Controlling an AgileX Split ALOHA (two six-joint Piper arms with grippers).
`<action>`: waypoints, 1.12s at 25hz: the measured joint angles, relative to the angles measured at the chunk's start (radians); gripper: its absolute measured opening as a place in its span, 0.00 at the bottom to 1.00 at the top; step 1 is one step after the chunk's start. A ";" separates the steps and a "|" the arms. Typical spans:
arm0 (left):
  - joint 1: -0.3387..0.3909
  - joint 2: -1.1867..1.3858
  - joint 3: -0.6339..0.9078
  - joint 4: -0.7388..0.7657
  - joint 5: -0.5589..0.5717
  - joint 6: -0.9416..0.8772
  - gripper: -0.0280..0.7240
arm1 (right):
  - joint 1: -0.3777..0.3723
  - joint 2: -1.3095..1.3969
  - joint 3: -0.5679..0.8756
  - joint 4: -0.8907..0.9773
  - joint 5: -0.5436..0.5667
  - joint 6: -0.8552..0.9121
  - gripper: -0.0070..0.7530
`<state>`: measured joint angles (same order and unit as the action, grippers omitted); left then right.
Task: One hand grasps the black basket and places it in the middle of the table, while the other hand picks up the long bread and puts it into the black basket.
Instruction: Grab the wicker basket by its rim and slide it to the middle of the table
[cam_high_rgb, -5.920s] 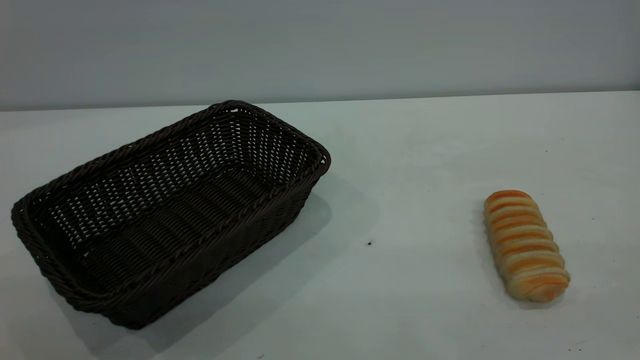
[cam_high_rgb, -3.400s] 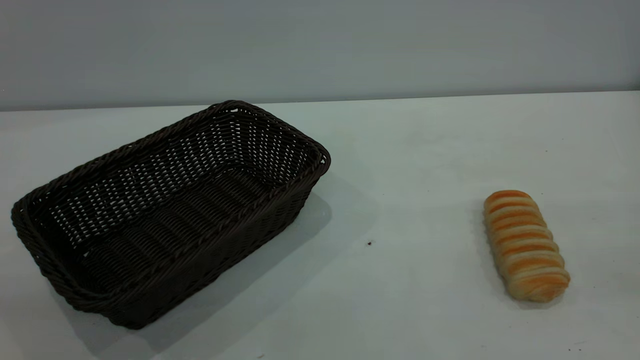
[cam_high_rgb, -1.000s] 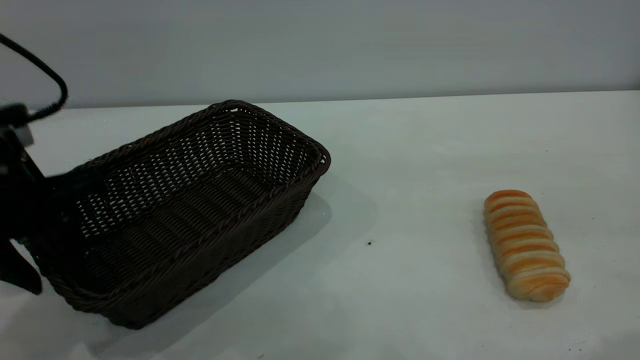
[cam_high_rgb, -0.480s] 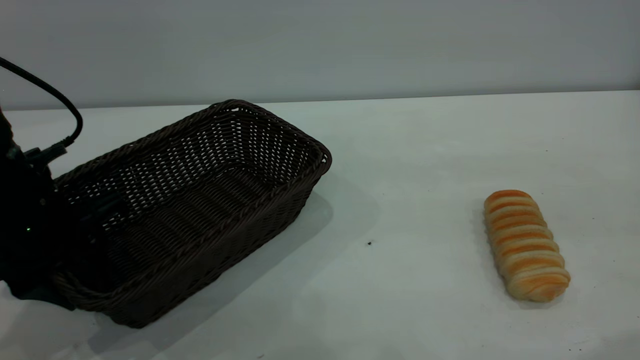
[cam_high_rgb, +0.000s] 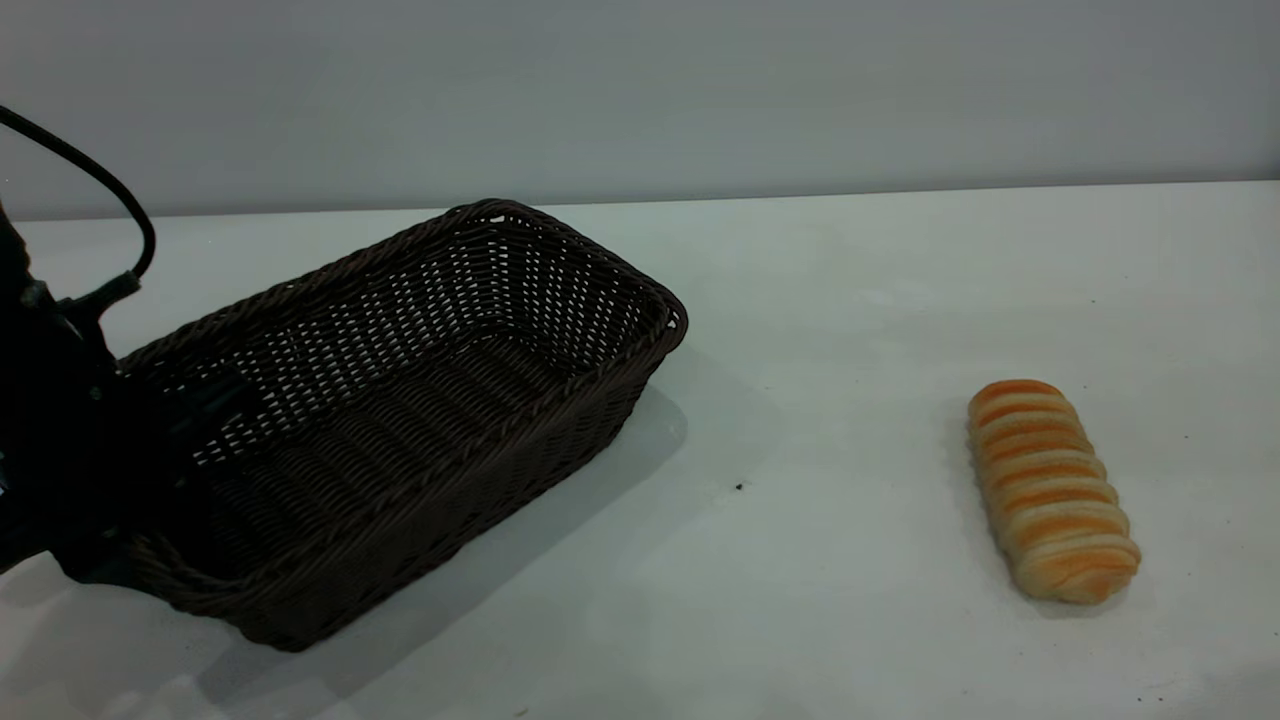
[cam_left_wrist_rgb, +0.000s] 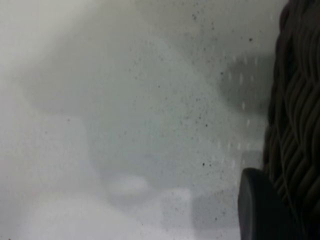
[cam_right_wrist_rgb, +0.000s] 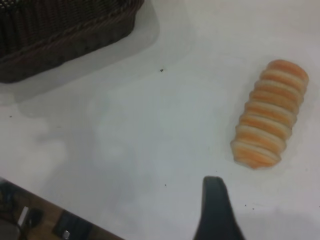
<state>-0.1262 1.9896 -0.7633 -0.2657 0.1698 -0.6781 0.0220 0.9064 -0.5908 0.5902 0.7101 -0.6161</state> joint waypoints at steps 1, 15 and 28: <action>0.000 -0.002 0.000 -0.001 0.005 0.006 0.34 | 0.000 0.000 0.000 0.000 0.000 0.000 0.67; 0.000 -0.198 -0.137 0.019 0.253 0.433 0.23 | 0.000 0.000 0.000 -0.001 0.001 0.000 0.67; -0.007 -0.163 -0.232 0.022 0.313 0.656 0.23 | 0.000 0.000 0.000 -0.002 0.002 0.000 0.67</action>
<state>-0.1329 1.8263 -0.9955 -0.2439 0.4825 -0.0220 0.0220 0.9064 -0.5908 0.5883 0.7119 -0.6161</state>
